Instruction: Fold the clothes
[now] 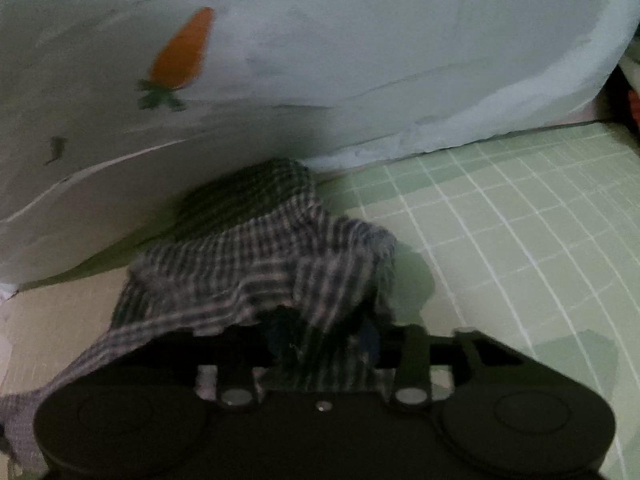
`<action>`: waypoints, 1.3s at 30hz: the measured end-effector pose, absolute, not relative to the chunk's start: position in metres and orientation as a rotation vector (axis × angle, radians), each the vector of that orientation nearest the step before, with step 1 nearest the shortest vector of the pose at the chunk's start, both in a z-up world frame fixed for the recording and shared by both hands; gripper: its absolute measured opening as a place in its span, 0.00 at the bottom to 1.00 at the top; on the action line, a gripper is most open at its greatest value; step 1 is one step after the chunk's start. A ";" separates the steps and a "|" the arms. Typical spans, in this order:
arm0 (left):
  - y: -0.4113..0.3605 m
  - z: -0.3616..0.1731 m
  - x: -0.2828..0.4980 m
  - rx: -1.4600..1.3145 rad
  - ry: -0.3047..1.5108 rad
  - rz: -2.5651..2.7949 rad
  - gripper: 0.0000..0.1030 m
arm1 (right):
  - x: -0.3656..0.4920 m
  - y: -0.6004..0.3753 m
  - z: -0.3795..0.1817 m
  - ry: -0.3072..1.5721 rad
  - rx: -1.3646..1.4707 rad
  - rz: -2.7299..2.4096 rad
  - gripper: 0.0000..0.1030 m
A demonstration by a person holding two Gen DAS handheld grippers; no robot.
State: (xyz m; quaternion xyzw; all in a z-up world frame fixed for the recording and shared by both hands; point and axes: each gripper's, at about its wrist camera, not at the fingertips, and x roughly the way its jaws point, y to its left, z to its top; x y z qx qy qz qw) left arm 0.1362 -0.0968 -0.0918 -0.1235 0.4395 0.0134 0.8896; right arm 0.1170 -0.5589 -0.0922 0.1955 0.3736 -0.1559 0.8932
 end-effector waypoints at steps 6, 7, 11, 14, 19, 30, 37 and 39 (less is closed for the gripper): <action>-0.098 -0.098 0.138 -0.248 0.931 0.043 0.08 | 0.155 -0.578 -0.113 0.798 0.428 -0.343 0.05; -0.098 -0.099 0.138 -0.246 0.935 0.046 0.08 | 0.158 -0.581 -0.114 0.787 0.430 -0.348 0.03; -0.100 -0.103 0.139 -0.238 0.945 0.054 0.09 | 0.171 -0.597 -0.114 0.784 0.450 -0.357 0.02; -0.101 -0.101 0.138 -0.243 0.941 0.050 0.08 | 0.168 -0.602 -0.107 0.788 0.451 -0.375 0.33; -0.109 -0.088 0.131 -0.251 0.918 0.011 0.05 | 0.103 -0.589 -0.081 0.714 0.421 -0.514 0.92; -0.215 -0.020 0.025 -0.110 0.795 -0.446 0.02 | -0.115 -0.556 -0.069 0.714 0.459 -0.649 0.95; -0.283 -0.032 -0.090 0.020 0.894 -0.738 0.02 | -0.197 -0.542 -0.074 0.705 0.509 -0.672 0.95; -0.289 -0.046 -0.114 0.052 0.959 -0.769 0.03 | -0.212 -0.536 -0.074 0.714 0.497 -0.656 0.96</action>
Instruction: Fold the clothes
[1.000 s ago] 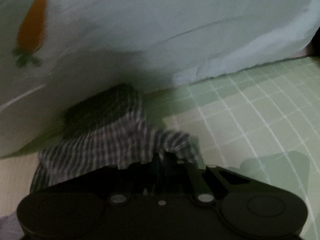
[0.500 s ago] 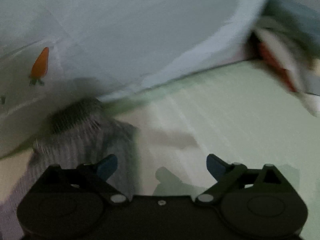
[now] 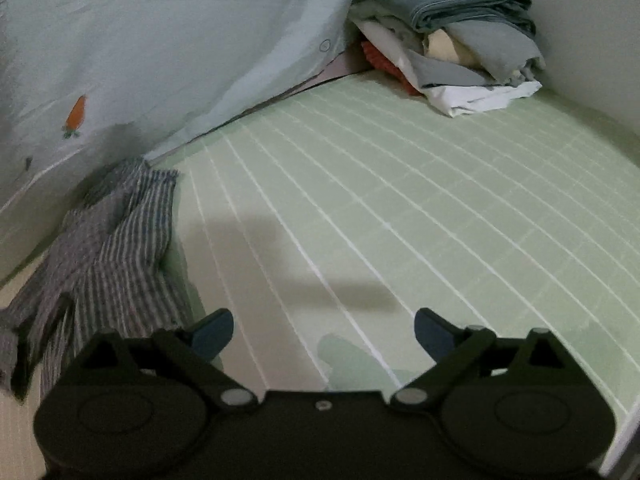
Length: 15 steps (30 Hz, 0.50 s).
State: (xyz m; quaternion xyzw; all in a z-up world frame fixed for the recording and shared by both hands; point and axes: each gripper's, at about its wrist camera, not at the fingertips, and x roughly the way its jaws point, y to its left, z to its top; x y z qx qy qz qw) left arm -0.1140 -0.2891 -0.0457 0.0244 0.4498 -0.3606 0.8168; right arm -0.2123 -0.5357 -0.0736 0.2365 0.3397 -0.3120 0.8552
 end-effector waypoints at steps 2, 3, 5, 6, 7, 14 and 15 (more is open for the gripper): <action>-0.287 -0.056 -0.134 0.080 1.000 -0.758 0.05 | -0.223 -0.529 -0.075 0.731 0.477 -0.630 0.96; -0.284 -0.059 -0.139 0.087 1.005 -0.740 0.11 | -0.230 -0.524 -0.075 0.738 0.465 -0.614 0.97; -0.274 -0.060 -0.142 0.082 1.004 -0.666 0.29 | -0.237 -0.517 -0.078 0.744 0.437 -0.584 1.00; -0.268 -0.060 -0.143 0.076 1.000 -0.624 0.38 | -0.240 -0.513 -0.079 0.746 0.423 -0.570 1.00; -0.261 -0.060 -0.143 0.069 0.995 -0.581 0.43 | -0.241 -0.510 -0.081 0.751 0.417 -0.556 1.00; -0.221 -0.055 -0.113 0.013 0.958 -0.342 0.83 | -0.234 -0.494 -0.081 0.778 0.377 -0.471 1.00; -0.219 -0.055 -0.109 0.015 0.956 -0.320 0.87 | -0.232 -0.493 -0.080 0.777 0.371 -0.469 1.00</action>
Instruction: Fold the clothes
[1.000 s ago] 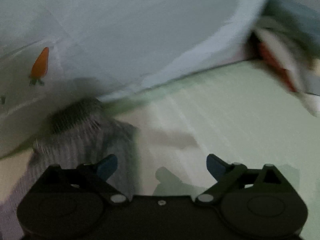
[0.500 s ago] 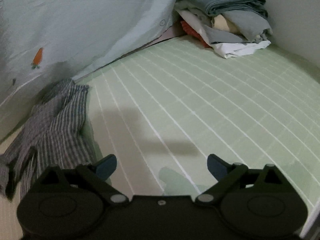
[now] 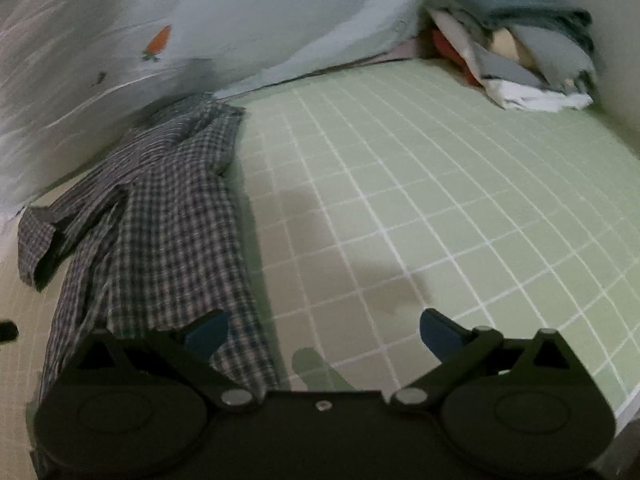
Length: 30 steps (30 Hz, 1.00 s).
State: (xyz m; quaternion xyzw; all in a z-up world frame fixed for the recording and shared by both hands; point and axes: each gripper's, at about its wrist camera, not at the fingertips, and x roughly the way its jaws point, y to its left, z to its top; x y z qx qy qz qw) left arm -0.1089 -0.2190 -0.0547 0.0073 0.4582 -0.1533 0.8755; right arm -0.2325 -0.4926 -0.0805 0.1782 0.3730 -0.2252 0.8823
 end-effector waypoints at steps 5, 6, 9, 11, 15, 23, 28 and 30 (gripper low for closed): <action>-0.210 -0.062 -0.077 0.036 0.963 -0.246 0.90 | -0.218 -0.497 -0.080 0.762 0.377 -0.489 1.00; -0.208 -0.064 -0.069 0.037 0.966 -0.242 0.90 | -0.215 -0.498 -0.080 0.757 0.381 -0.497 1.00; -0.209 -0.071 -0.047 0.058 0.961 -0.246 0.90 | -0.206 -0.505 -0.080 0.740 0.414 -0.528 1.00; -0.212 -0.076 -0.033 0.089 0.962 -0.256 0.90 | -0.197 -0.512 -0.082 0.733 0.453 -0.536 1.00; -0.216 -0.092 0.001 0.134 0.981 -0.262 0.89 | -0.175 -0.526 -0.087 0.737 0.473 -0.597 1.00; -0.217 -0.108 0.044 0.155 0.976 -0.282 0.62 | -0.129 -0.543 -0.095 0.817 0.453 -0.679 1.00; -0.215 -0.101 0.049 0.164 0.935 -0.329 0.15 | -0.116 -0.541 -0.103 0.867 0.428 -0.654 1.00; -0.213 -0.094 0.045 0.156 0.921 -0.345 0.14 | -0.116 -0.539 -0.103 0.870 0.426 -0.641 1.00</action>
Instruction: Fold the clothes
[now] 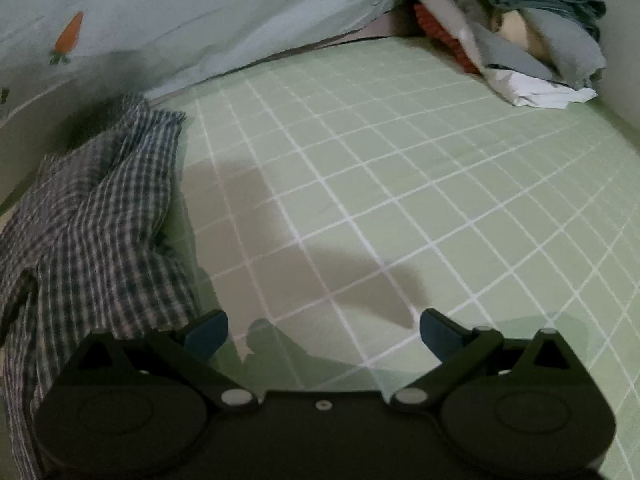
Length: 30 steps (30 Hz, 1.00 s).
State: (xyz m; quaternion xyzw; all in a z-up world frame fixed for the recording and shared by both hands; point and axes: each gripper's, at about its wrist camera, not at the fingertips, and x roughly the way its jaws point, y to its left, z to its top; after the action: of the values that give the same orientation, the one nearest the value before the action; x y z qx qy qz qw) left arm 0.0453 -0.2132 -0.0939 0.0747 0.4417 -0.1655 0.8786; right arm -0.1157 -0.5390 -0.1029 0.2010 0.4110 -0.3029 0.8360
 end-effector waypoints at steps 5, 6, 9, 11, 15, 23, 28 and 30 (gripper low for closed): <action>-0.217 -0.058 0.009 0.155 0.841 -0.446 0.14 | -0.130 -0.536 -0.096 0.820 0.449 -0.610 1.00; -0.220 -0.051 -0.001 0.160 0.824 -0.475 0.14 | -0.135 -0.535 -0.094 0.807 0.458 -0.606 1.00; -0.235 -0.040 -0.032 0.199 0.811 -0.562 0.14 | -0.153 -0.531 -0.090 0.785 0.479 -0.585 1.00; -0.248 -0.042 -0.056 0.227 0.827 -0.620 0.14 | -0.167 -0.527 -0.087 0.780 0.485 -0.563 1.00; -0.271 -0.048 -0.102 0.285 0.860 -0.735 0.14 | -0.195 -0.520 -0.083 0.794 0.451 -0.527 1.00; -0.288 -0.070 -0.168 0.377 0.929 -0.798 0.28 | -0.233 -0.516 -0.087 0.848 0.416 -0.463 1.00; -0.274 -0.082 -0.176 0.351 1.005 -0.703 0.76 | -0.237 -0.504 -0.085 0.852 0.398 -0.389 0.99; -0.267 -0.082 -0.178 0.344 1.001 -0.646 0.85 | -0.235 -0.497 -0.081 0.841 0.386 -0.354 0.95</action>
State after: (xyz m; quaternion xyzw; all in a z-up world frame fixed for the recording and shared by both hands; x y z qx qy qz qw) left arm -0.1776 -0.2672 -0.0824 0.1611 0.4692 -0.3028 0.8138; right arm -0.2352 -0.4967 -0.0813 0.1852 0.4035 -0.1697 0.8798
